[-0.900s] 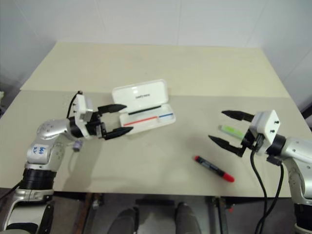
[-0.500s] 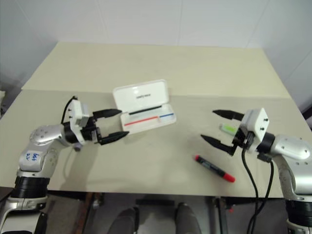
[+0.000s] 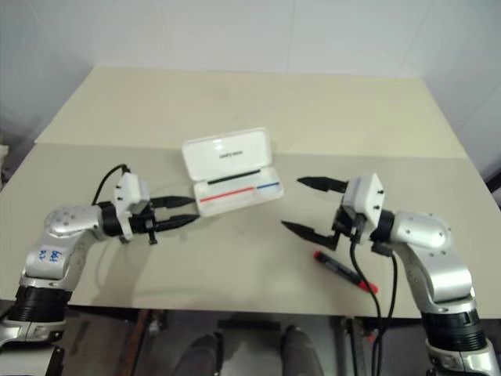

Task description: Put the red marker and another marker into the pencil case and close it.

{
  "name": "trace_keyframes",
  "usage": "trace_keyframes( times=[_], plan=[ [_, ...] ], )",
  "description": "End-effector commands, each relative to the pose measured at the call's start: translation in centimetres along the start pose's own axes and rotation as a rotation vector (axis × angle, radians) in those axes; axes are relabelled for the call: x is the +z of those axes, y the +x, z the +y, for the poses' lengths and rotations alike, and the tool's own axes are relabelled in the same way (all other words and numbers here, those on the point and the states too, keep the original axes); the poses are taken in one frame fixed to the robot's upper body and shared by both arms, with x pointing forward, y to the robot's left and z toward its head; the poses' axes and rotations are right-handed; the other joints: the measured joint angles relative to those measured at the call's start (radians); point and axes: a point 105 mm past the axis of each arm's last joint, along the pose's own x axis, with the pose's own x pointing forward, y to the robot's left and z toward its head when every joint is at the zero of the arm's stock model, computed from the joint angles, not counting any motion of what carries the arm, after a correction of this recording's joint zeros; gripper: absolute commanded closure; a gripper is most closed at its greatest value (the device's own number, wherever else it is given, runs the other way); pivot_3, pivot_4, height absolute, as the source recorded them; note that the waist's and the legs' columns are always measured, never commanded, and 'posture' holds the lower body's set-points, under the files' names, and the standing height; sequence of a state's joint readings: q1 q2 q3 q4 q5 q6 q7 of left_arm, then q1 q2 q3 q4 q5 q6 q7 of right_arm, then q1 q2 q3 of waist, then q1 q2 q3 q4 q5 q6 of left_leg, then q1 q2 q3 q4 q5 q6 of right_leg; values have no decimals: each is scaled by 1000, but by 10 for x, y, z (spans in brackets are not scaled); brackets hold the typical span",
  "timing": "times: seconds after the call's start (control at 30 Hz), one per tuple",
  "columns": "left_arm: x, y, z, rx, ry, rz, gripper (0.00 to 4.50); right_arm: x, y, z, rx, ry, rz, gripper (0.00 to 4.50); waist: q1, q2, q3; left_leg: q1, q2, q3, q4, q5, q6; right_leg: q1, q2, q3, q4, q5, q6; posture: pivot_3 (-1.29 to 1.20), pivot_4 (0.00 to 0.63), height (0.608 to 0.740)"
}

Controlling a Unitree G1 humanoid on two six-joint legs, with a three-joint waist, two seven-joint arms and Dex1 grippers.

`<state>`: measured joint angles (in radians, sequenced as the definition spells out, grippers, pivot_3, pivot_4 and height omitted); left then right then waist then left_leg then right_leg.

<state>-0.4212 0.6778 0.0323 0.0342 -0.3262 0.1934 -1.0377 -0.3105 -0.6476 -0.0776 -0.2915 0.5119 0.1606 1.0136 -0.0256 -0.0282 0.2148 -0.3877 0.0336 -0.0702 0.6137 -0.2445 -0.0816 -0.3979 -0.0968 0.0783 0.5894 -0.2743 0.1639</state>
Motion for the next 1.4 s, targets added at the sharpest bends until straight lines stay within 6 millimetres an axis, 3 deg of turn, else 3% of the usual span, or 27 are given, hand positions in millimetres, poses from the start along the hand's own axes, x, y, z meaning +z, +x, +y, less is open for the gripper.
trace_keyframes(
  times=[0.03, 0.27, 0.83, 1.07, 1.27, 1.4],
  plan=[
    [4, 2, 7, 7, 61, 24, 2698, 12, 9, 5, 10, -41, -38, 0, -1, 0, 0, 0, 0, 0, 0, 0, 0, 0, 0, 0, 0, 0, 0, 0, 150, 740],
    [-5, -1, 20, -3, 82, 97, 2698, 18, 20, 12, -28, -44, -87, 0, -4, 0, 0, 0, 0, 0, 0, 0, 0, -1, 0, 0, 0, 0, 0, 0, 150, 740],
    [-22, 1, 18, -128, 73, 195, 2698, 27, 28, 13, -103, -64, -144, 0, -4, 0, 0, 0, 0, 0, 0, 0, 0, -1, 0, 0, 2, 0, 0, 0, 150, 740],
    [-30, 12, 15, -152, 67, 213, 2698, 33, 30, 11, -111, -74, -161, 0, -2, 0, 0, 0, 0, 0, 0, 0, 0, -1, 0, 0, 2, 0, 0, 0, 150, 740],
    [-23, 25, 15, -163, 81, 164, 2698, 35, 31, 11, -119, -74, -166, 0, -1, 0, 0, 0, 0, 0, 0, 0, 0, -1, 0, 0, 2, 0, 0, 0, 150, 740],
    [-14, 23, 8, -213, 60, 127, 2698, 34, 29, 11, -128, -69, -159, 0, -2, 0, 0, 0, 0, 0, 0, 0, 0, -1, 0, 0, 2, 0, 0, 0, 150, 740]
  ],
)
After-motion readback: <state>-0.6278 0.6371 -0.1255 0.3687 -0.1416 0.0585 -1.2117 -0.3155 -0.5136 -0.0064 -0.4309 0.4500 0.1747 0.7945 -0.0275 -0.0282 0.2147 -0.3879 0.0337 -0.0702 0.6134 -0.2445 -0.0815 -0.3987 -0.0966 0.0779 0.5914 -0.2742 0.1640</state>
